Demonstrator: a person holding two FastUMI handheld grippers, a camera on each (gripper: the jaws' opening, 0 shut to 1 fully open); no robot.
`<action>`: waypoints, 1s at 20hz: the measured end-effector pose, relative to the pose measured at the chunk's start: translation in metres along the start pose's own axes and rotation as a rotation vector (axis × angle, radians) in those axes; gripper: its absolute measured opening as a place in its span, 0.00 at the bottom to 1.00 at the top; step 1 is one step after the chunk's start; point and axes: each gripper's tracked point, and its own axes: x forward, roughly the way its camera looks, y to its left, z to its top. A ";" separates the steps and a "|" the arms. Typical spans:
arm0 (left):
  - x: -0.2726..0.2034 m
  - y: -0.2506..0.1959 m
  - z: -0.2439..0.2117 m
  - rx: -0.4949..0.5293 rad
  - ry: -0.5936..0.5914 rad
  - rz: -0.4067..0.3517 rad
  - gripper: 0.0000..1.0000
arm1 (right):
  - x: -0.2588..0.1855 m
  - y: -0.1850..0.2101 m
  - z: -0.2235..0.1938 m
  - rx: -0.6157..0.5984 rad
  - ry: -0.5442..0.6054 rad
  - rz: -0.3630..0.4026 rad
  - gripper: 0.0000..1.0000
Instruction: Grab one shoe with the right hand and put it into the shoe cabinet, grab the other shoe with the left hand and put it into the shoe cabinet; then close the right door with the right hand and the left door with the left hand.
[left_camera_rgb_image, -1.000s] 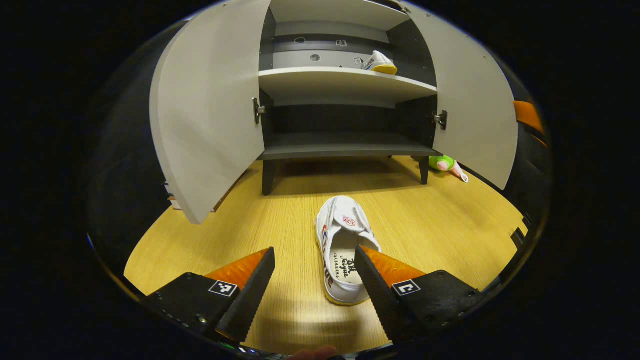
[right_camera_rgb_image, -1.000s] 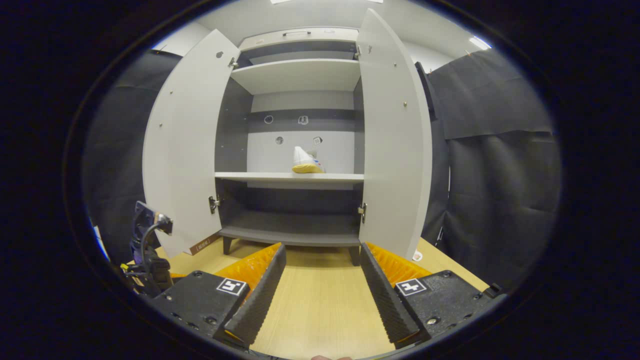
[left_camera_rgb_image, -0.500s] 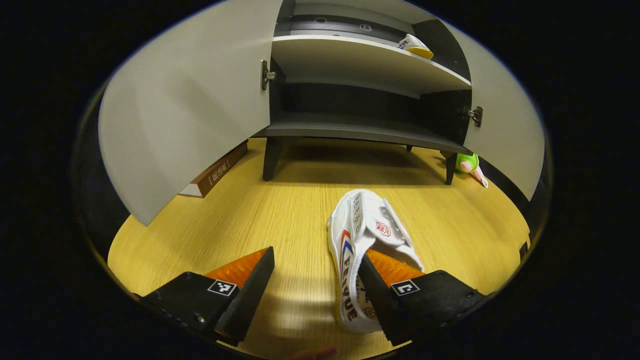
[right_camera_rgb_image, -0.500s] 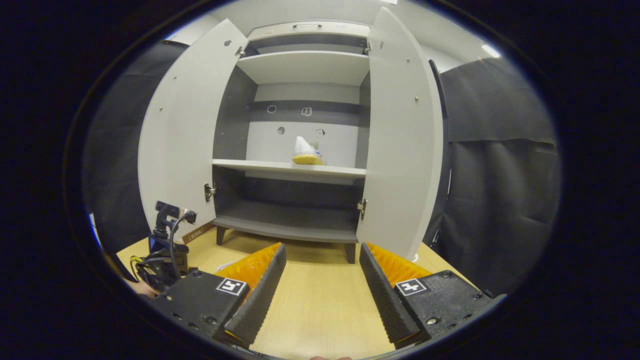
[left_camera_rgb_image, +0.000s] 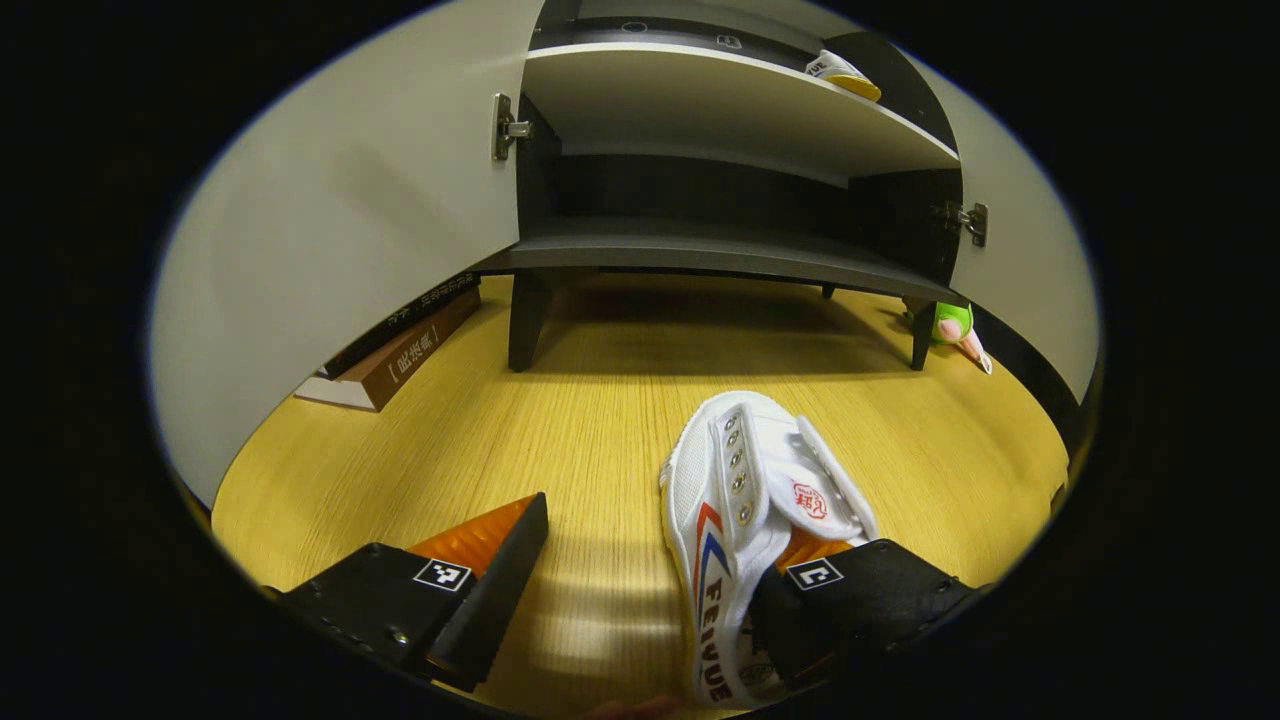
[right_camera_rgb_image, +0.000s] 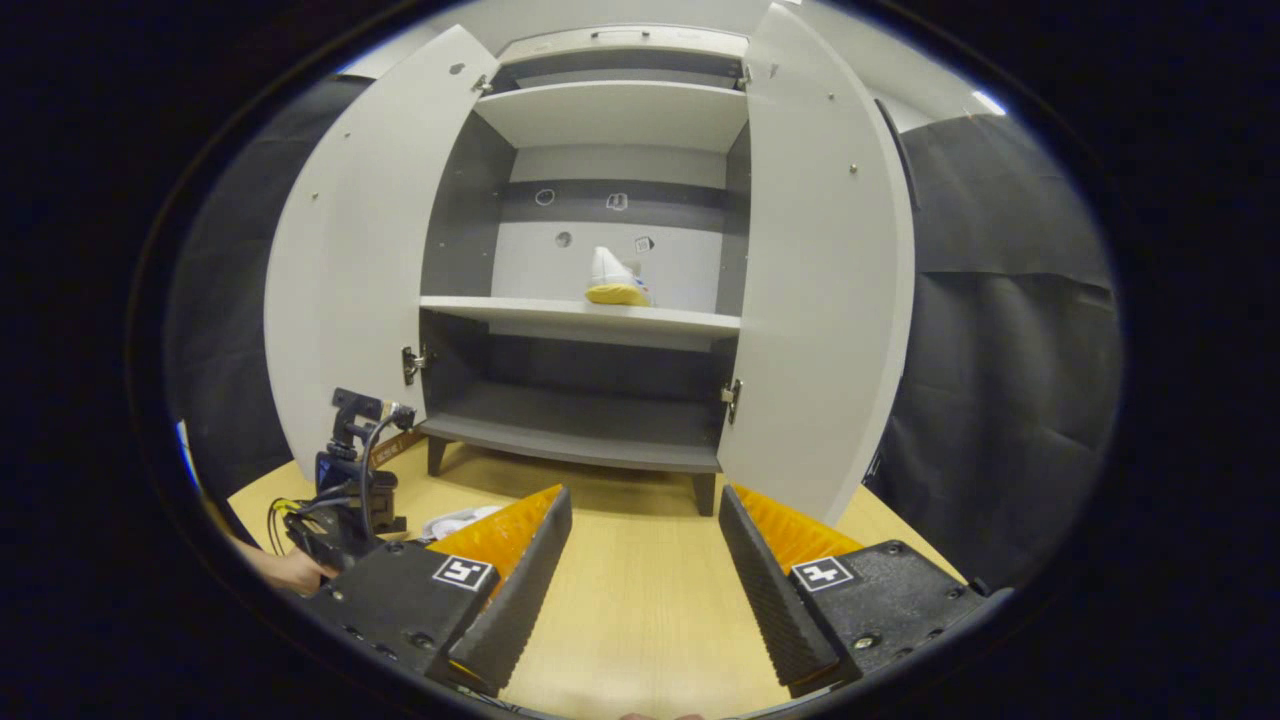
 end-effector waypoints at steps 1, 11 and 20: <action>0.001 -0.001 0.001 0.000 -0.003 -0.008 0.98 | 0.001 0.000 -0.001 -0.002 0.002 0.001 0.94; 0.005 -0.026 0.004 -0.040 -0.022 -0.072 0.33 | 0.010 0.004 -0.010 -0.006 0.034 0.012 0.94; -0.047 -0.022 0.035 -0.051 -0.109 -0.025 0.00 | 0.009 0.008 -0.009 -0.017 0.031 0.040 0.94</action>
